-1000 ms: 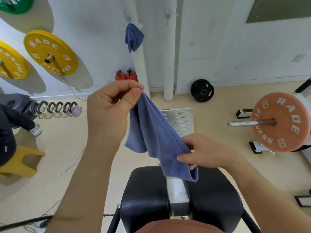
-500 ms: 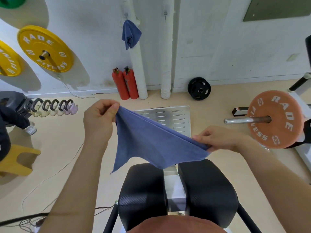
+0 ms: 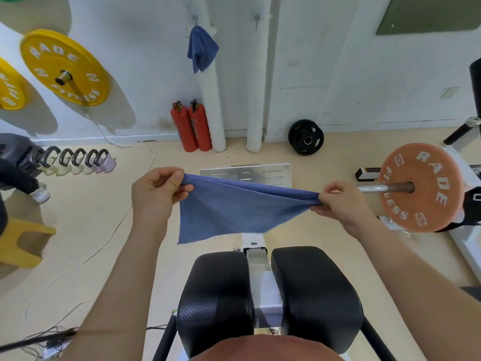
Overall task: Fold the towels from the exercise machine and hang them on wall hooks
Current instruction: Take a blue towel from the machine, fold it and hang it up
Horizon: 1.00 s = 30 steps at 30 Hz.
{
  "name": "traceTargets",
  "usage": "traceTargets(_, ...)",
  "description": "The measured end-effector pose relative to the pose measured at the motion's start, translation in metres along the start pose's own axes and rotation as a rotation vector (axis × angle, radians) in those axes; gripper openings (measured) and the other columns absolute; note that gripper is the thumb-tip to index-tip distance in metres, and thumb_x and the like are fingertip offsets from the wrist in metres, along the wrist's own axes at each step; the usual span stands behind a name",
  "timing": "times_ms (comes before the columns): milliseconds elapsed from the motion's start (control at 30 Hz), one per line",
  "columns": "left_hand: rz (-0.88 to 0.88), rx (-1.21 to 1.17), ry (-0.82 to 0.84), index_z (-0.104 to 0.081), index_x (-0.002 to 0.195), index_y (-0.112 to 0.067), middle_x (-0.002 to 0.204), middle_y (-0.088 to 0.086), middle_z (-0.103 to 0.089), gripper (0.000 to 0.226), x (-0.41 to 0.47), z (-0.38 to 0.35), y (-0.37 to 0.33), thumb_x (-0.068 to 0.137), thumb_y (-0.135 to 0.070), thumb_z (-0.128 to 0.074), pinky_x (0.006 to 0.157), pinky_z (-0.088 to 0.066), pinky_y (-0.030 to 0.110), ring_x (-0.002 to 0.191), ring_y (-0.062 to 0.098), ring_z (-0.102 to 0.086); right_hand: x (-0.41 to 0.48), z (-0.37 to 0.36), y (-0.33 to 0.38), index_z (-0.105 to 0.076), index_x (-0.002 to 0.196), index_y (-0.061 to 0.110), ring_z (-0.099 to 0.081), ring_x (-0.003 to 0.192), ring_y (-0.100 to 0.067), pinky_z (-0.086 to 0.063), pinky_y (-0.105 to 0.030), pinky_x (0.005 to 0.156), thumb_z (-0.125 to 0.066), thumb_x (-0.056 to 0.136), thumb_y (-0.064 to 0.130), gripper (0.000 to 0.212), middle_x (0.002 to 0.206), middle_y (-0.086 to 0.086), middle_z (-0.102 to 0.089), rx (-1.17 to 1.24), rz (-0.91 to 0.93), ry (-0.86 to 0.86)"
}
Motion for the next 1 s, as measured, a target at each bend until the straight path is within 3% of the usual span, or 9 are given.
traceTargets(67, 0.062, -0.057, -0.008, -0.07, 0.088, -0.013, 0.084, 0.009, -0.068, 0.009, 0.003, -0.001, 0.013, 0.089, -0.006, -0.063, 0.071, -0.056, 0.026, 0.071, 0.024, -0.067, 0.001, -0.003, -0.01, -0.05, 0.074, 0.008, -0.061, 0.067, -0.024, -0.057, -0.023, 0.055, -0.049, 0.088, -0.009, 0.022, 0.077, -0.012, -0.053, 0.203, -0.051, -0.024)
traceTargets(200, 0.169, -0.081, -0.059, -0.07, 0.086, -0.013, 0.086, 0.008, -0.067, 0.003, 0.009, -0.01, 0.036, 0.087, -0.013, -0.067, 0.072, -0.054, 0.028, 0.073, 0.022, -0.063, 0.007, -0.013, -0.021, -0.056, 0.079, 0.006, -0.056, 0.075, -0.019, -0.055, -0.022, 0.06, -0.045, 0.09, -0.012, 0.024, 0.082, -0.009, -0.053, 0.415, -0.158, -0.035)
traceTargets(300, 0.323, -0.167, -0.149, -0.069, 0.083, -0.013, 0.082, 0.004, -0.064, 0.012, 0.016, -0.017, 0.058, 0.083, -0.024, -0.072, 0.068, -0.054, 0.023, 0.069, 0.015, -0.06, 0.015, -0.016, -0.018, -0.061, 0.083, 0.001, -0.055, 0.078, -0.017, -0.055, -0.015, 0.056, -0.045, 0.089, -0.01, 0.02, 0.087, -0.009, -0.055, 0.538, -0.22, -0.047)
traceTargets(433, 0.416, -0.134, -0.17, -0.068, 0.08, -0.014, 0.077, 0.0, -0.062, 0.007, 0.03, -0.033, 0.075, 0.08, -0.016, -0.074, 0.062, -0.05, 0.021, 0.067, 0.013, -0.056, 0.027, -0.011, 0.0, -0.064, 0.102, -0.012, -0.053, 0.071, -0.015, -0.052, -0.019, 0.066, -0.05, 0.085, -0.01, 0.022, 0.08, -0.009, -0.054, 0.257, -0.154, -0.076)
traceTargets(500, 0.41, -0.099, -0.16, -0.067, 0.077, -0.013, 0.077, 0.003, -0.063, 0.008, 0.036, -0.036, 0.077, 0.078, -0.007, -0.071, 0.059, -0.049, 0.021, 0.068, 0.016, -0.057, 0.029, -0.003, 0.017, -0.067, 0.091, -0.005, -0.055, 0.064, -0.016, -0.055, -0.021, 0.065, -0.053, 0.085, -0.007, 0.015, 0.078, -0.01, -0.058, 0.108, -0.075, -0.098)
traceTargets(600, 0.362, -0.07, -0.12, -0.067, 0.078, -0.012, 0.079, 0.007, -0.064, 0.016, 0.039, -0.041, 0.07, 0.077, 0.004, -0.064, 0.06, -0.049, 0.023, 0.072, 0.022, -0.058, 0.025, 0.015, 0.054, -0.067, 0.07, 0.013, -0.056, 0.054, -0.016, -0.054, -0.032, 0.067, -0.053, 0.08, -0.006, 0.025, 0.068, -0.009, -0.062, -0.101, 0.109, -0.168)
traceTargets(734, 0.238, -0.012, -0.079, -0.066, 0.086, -0.016, 0.08, 0.01, -0.058, 0.021, 0.019, -0.037, 0.058, 0.079, 0.004, -0.062, 0.065, -0.049, 0.026, 0.072, 0.02, -0.056, -0.01, 0.036, 0.075, -0.066, 0.068, 0.017, -0.054, 0.051, -0.015, -0.047, -0.025, 0.056, -0.051, 0.078, -0.004, 0.028, 0.06, -0.006, -0.061, -0.189, 0.26, -0.232)
traceTargets(867, 0.328, 0.12, -0.008, -0.063, 0.099, -0.03, 0.085, 0.01, -0.051, 0.036, -0.026, -0.014, 0.126, 0.078, -0.002, -0.071, 0.074, -0.05, 0.036, 0.072, 0.023, -0.053, -0.042, 0.036, -0.017, -0.068, 0.072, 0.016, -0.057, 0.056, -0.022, -0.048, -0.031, 0.06, -0.052, 0.079, -0.003, 0.026, 0.063, -0.005, -0.063, -0.318, 0.127, -0.192)
traceTargets(1000, 0.722, 0.116, 0.059, -0.051, 0.12, -0.02, 0.08, 0.014, -0.057, 0.058, -0.098, 0.012, 0.233, 0.072, 0.002, -0.074, 0.054, -0.039, 0.028, 0.059, 0.021, -0.047, -0.071, 0.022, -0.154, -0.064, 0.065, 0.023, -0.06, 0.07, -0.022, -0.04, -0.026, 0.057, -0.053, 0.076, -0.001, 0.029, 0.073, 0.0, -0.068, -0.487, -0.157, -0.096)
Point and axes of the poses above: each hand's wrist, its own x-axis towards the middle knuckle, its own z-axis out of the back of the hand, y = z × x, the point moved 10 cm from there along x, towards the middle knuckle
